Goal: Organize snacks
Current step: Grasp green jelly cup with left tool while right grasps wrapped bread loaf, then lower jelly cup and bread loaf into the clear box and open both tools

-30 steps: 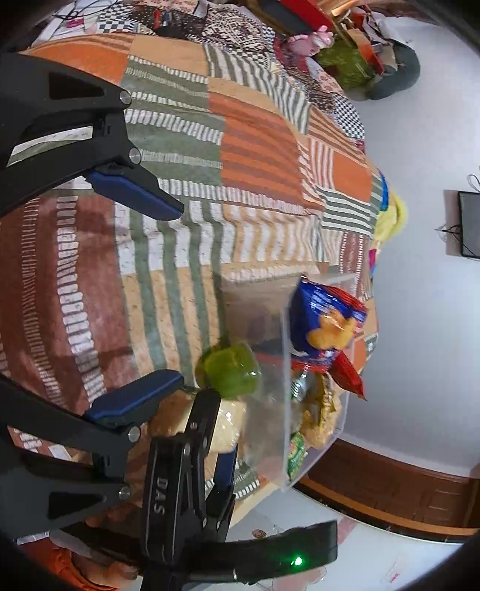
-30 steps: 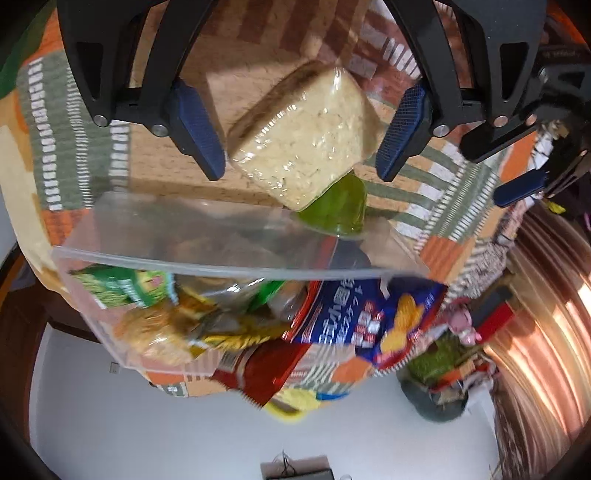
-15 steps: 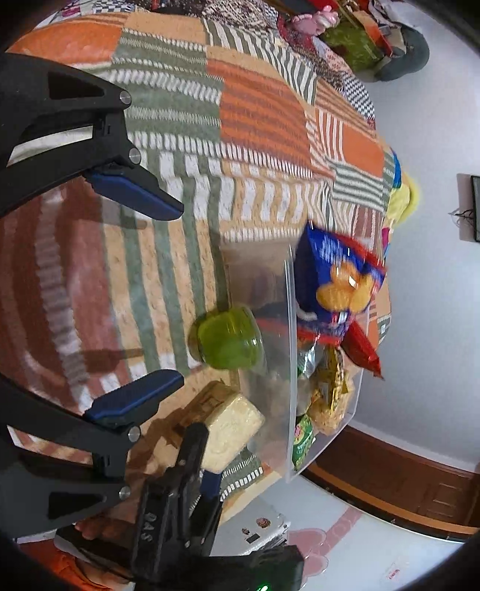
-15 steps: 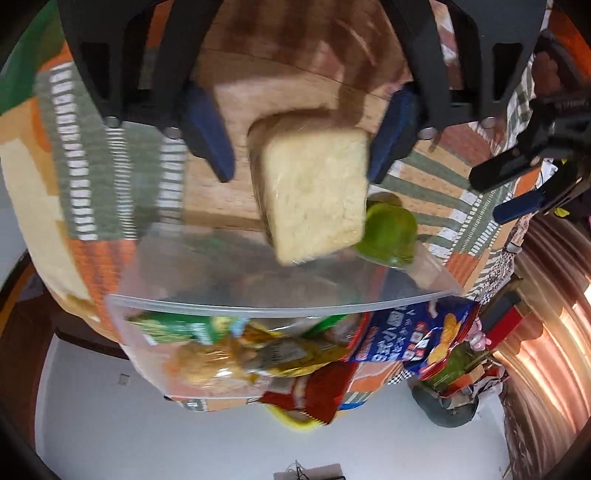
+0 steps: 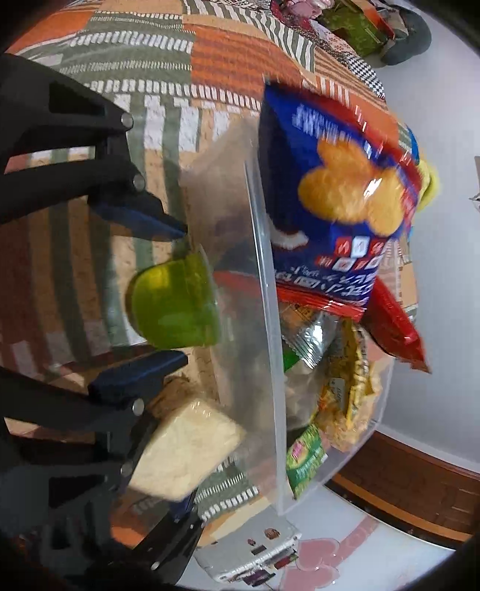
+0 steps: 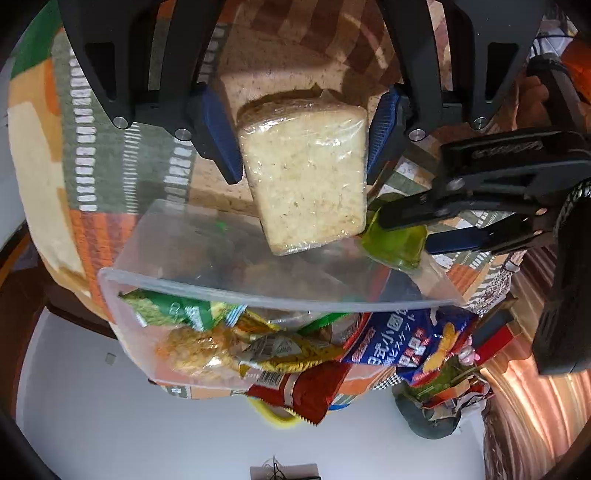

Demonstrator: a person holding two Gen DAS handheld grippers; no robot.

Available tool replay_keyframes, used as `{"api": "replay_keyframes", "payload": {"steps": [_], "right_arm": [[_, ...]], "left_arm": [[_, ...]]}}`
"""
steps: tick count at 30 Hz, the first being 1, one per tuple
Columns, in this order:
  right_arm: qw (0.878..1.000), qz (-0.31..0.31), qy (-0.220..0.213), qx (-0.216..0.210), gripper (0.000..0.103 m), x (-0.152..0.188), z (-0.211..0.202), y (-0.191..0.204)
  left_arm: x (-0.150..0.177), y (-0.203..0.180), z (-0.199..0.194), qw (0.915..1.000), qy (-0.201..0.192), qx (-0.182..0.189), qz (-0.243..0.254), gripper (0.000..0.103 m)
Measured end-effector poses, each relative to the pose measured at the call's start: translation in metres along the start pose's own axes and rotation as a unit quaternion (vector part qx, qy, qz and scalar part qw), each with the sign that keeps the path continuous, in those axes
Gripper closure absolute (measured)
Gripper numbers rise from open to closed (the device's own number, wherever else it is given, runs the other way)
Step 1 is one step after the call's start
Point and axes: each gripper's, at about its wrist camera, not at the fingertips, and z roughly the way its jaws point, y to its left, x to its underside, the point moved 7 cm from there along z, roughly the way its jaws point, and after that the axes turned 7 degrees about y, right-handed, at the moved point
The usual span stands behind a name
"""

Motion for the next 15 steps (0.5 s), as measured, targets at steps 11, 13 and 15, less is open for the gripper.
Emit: {"api": "replay_keyframes", "payload": {"steps": [11,13,15], "right_arm": [[0.999,0.019,-0.032,-0.003,0.049,0.012,-0.022,-0.009],[0.999,0.021,-0.04,-0.003,0.049,0.013,-0.029,-0.011],[0.999,0.022,-0.048,-0.003,0.049,0.013,-0.037,-0.01]], "left_arm": [[0.018,-0.006,-0.009,0.9999,-0.008,0.009,0.009,0.058],[0.022,-0.006,-0.016,0.9998,-0.011,0.013,0.005,0.058],[0.023,-0.005,-0.028,0.9997,-0.021,0.015,0.004,0.058]]}}
